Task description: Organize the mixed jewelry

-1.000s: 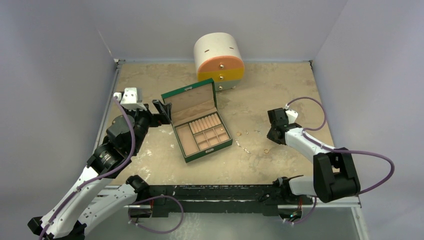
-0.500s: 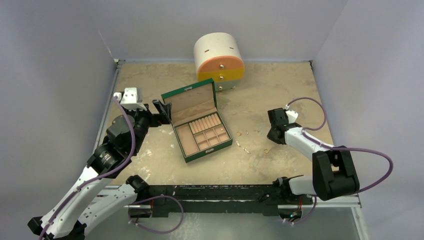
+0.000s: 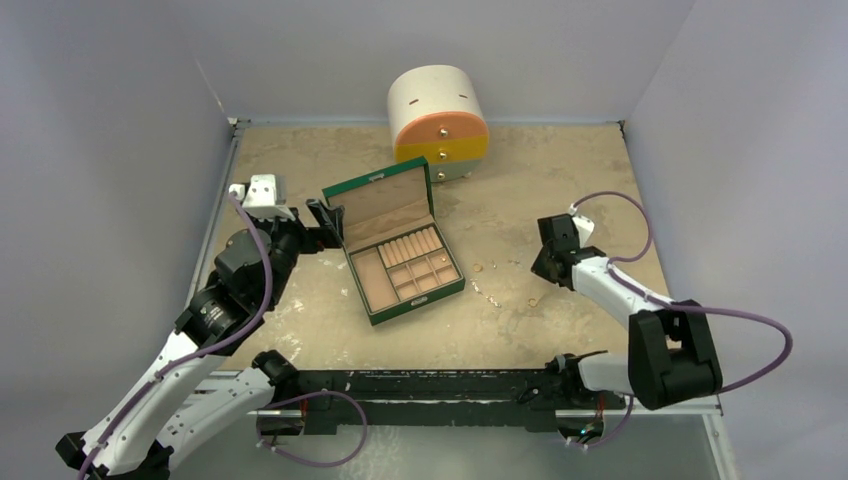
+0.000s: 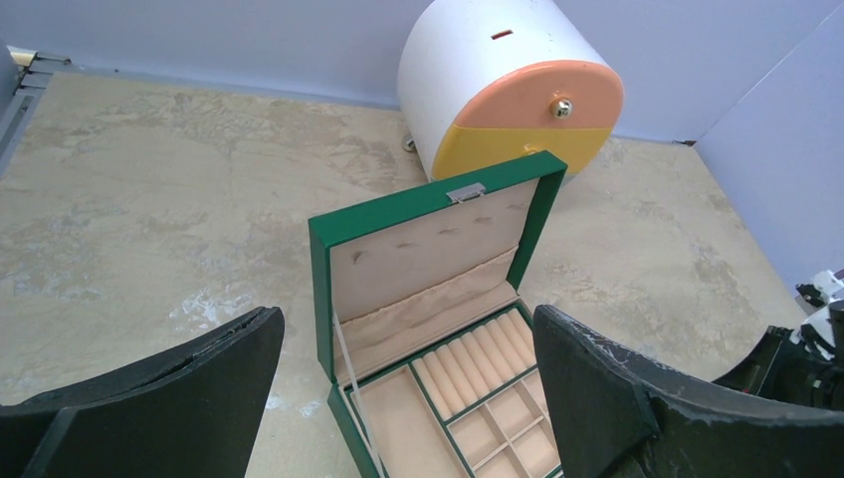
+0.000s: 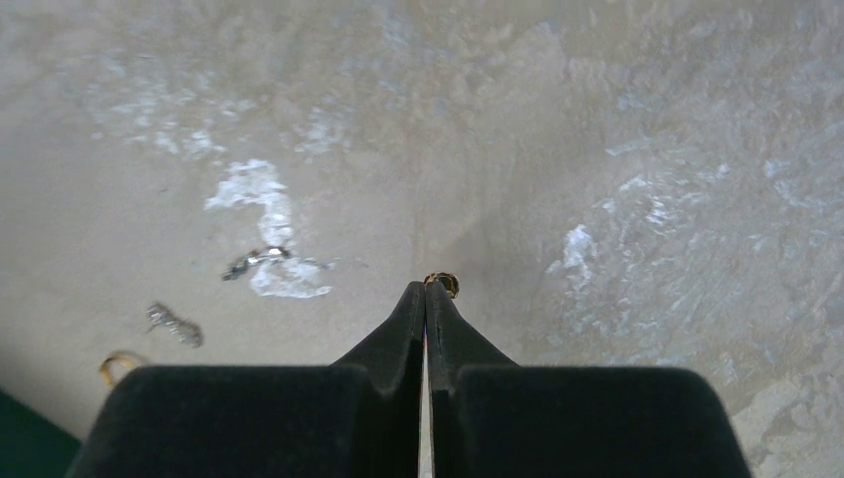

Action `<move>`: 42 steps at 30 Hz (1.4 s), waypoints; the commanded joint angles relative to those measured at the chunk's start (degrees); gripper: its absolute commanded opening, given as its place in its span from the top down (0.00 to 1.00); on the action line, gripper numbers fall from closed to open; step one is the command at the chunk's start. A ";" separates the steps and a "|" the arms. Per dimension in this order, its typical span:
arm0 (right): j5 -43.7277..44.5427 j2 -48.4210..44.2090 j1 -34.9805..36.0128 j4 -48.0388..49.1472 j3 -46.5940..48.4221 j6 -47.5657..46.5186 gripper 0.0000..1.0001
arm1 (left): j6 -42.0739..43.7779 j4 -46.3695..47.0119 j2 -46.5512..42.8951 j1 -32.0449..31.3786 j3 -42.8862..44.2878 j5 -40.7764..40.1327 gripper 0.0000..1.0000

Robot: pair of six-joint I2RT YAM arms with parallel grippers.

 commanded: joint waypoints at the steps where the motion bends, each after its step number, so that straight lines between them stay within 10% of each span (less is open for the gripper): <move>1: -5.87 -5.24 -0.23 4.59 0.33 -6.58 1.00 | -0.86 2.50 0.19 0.32 0.19 0.14 0.04; 15: -31.17 -11.80 6.19 11.03 2.96 -16.32 1.00 | -1.38 2.69 1.31 1.79 0.20 2.05 0.04; 42: -32.04 12.44 25.33 16.63 19.41 -18.26 1.00 | -1.38 2.60 0.79 1.96 0.25 1.77 0.04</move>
